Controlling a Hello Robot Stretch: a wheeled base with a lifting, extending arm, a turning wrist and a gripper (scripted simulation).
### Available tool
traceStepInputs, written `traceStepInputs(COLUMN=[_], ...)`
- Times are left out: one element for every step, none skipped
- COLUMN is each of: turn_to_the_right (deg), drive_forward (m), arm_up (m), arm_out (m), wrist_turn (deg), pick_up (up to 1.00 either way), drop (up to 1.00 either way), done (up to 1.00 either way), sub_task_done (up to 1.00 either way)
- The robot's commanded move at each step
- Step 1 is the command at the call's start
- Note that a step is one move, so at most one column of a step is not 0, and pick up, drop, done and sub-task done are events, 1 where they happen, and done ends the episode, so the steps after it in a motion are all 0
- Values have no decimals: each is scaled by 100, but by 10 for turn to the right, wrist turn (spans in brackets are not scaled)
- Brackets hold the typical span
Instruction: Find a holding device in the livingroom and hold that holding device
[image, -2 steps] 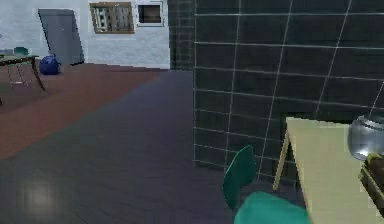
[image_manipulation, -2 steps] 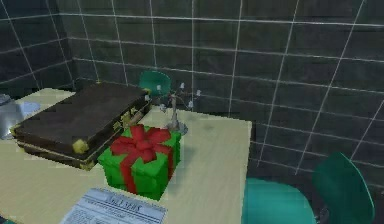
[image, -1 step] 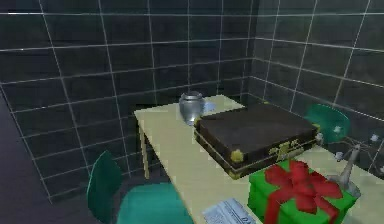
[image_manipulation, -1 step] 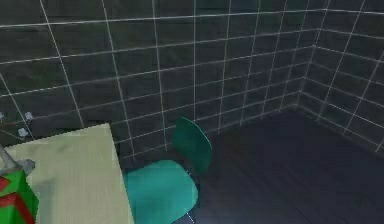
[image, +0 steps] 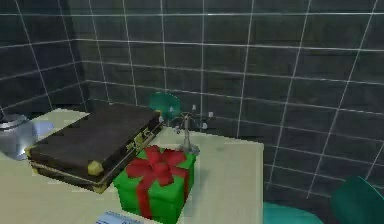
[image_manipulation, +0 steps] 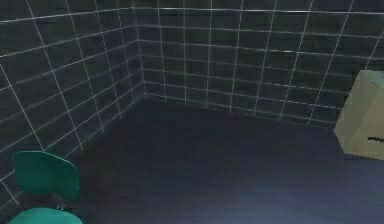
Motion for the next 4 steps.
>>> traceStepInputs(turn_to_the_right=[450, 450, 0, -180], drive_forward=[0, 0, 15, 0], arm_up=[0, 0, 0, 0], arm_out=[0, 0, 0, 0], wrist_turn=[0, 0, 0, 0], pick_up=[0, 0, 0, 0], drop=[0, 0, 0, 0], done=[0, 0, 0, 0], sub_task_done=[0, 0, 0, 0])
